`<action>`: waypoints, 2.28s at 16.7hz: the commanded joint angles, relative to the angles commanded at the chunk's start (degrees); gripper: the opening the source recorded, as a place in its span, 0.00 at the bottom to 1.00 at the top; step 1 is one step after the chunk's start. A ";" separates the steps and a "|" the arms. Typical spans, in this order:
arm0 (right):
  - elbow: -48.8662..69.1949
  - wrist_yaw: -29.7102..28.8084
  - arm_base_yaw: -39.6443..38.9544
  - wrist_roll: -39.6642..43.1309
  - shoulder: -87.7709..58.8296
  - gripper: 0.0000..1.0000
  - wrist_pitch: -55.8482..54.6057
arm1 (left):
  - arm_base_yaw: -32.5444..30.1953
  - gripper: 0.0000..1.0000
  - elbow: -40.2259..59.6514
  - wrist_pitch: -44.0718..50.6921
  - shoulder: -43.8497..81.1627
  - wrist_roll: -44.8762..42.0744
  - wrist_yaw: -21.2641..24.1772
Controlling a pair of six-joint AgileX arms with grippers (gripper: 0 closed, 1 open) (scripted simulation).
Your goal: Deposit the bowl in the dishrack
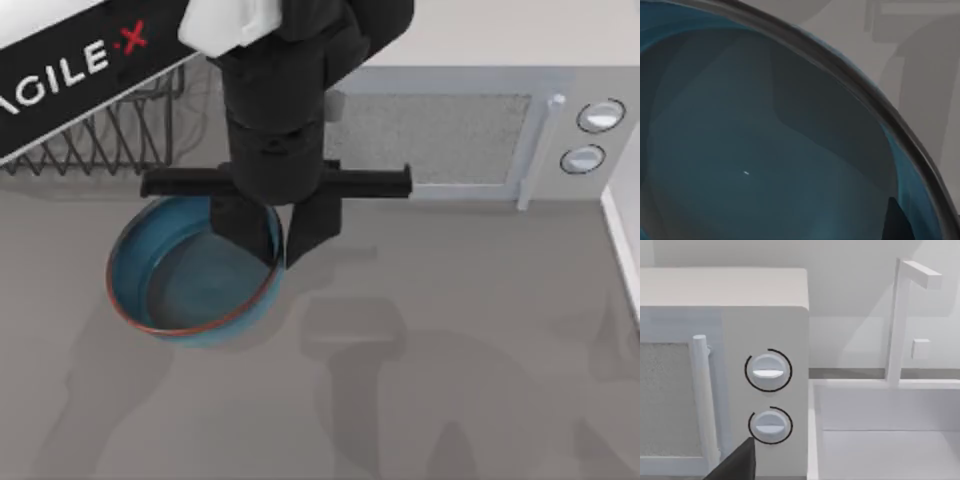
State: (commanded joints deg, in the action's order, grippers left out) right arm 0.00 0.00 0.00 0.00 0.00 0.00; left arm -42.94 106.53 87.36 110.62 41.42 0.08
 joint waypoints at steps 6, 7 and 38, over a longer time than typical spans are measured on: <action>0.00 0.00 0.00 0.00 0.00 1.00 0.00 | 0.25 0.00 6.65 6.68 -1.64 -0.16 -0.01; 0.00 0.00 0.00 0.00 0.00 1.00 0.00 | 0.25 0.00 6.65 6.68 -1.64 -0.16 -0.01; 0.00 0.00 0.00 0.00 0.00 1.00 0.00 | 53.11 0.00 -42.49 -74.40 -59.33 -42.16 11.61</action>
State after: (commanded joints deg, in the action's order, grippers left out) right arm 0.00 0.00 0.00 0.00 0.00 0.00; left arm 10.17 64.04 12.96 51.28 -0.75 11.69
